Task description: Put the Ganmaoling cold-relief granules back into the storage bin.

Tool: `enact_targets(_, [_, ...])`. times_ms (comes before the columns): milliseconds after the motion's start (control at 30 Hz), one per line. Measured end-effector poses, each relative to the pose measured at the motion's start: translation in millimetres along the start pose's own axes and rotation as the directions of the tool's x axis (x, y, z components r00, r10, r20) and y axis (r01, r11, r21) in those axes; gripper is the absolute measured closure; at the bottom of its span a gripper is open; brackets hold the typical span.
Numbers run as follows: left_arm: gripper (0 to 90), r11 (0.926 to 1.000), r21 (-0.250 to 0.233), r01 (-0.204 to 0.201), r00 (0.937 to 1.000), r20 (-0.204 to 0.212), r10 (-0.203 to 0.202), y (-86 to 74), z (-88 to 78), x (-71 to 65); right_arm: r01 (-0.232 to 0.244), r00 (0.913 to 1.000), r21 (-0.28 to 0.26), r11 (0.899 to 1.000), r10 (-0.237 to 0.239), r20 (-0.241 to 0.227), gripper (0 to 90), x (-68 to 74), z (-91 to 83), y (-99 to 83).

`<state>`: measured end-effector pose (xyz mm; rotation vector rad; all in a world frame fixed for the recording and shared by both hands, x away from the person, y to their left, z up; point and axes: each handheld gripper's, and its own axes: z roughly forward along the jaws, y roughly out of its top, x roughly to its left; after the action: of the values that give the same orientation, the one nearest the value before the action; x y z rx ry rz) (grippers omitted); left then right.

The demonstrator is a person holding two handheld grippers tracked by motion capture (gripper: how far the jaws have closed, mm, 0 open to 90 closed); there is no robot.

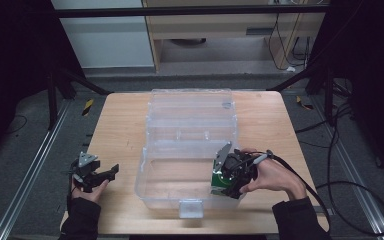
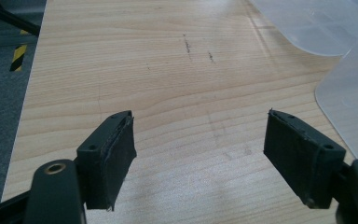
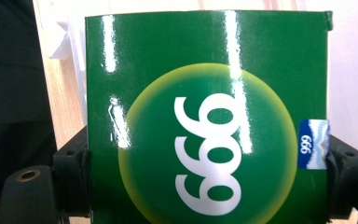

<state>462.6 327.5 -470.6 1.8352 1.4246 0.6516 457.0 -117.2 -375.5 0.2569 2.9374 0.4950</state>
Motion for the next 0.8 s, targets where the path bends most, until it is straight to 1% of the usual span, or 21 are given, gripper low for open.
enact_targets(267, [23.8, 1.0000, -0.001, 0.001, 1.0000, 0.000, -0.001, -0.1, -0.3, 0.3, 0.021, 0.9998, 0.030, 0.999, -0.021, 0.005, 15.6, 0.1, 11.4, 1.6])
enact_targets(300, [23.8, 1.0000, -0.001, 0.001, 1.0000, 0.000, -0.001, 0.0, -0.3, 0.2, 0.021, 0.9998, 0.025, 0.999, -0.021, 0.005, 15.6, 0.0, 13.0, 1.1])
enact_targets(400, [23.8, 1.0000, 0.000, 0.000, 1.0000, 0.000, 0.000, 0.0, 0.0, 0.2, -0.005, 1.0000, 0.013, 1.000, 0.005, -0.006, 15.6, -1.2, 15.9, -2.5])
enact_targets(533, [23.8, 1.0000, 0.001, 0.000, 1.0000, 0.000, 0.000, -0.1, 0.3, -0.1, -0.003, 1.0000, 0.002, 1.000, 0.003, -0.006, 15.4, -1.7, 19.1, -4.9])
enact_targets(633, [23.8, 1.0000, 0.000, 0.000, 1.0000, 0.000, 0.000, 0.0, 0.1, 0.1, -0.002, 0.9999, 0.011, 1.000, 0.002, -0.010, 15.1, -2.2, 22.3, -4.5])
enact_targets(800, [23.8, 1.0000, 0.001, 0.001, 1.0000, -0.001, -0.001, -0.2, -0.1, 0.6, 0.012, 0.9999, 0.034, 0.999, -0.012, -0.012, 14.6, -3.4, 28.7, -4.0])
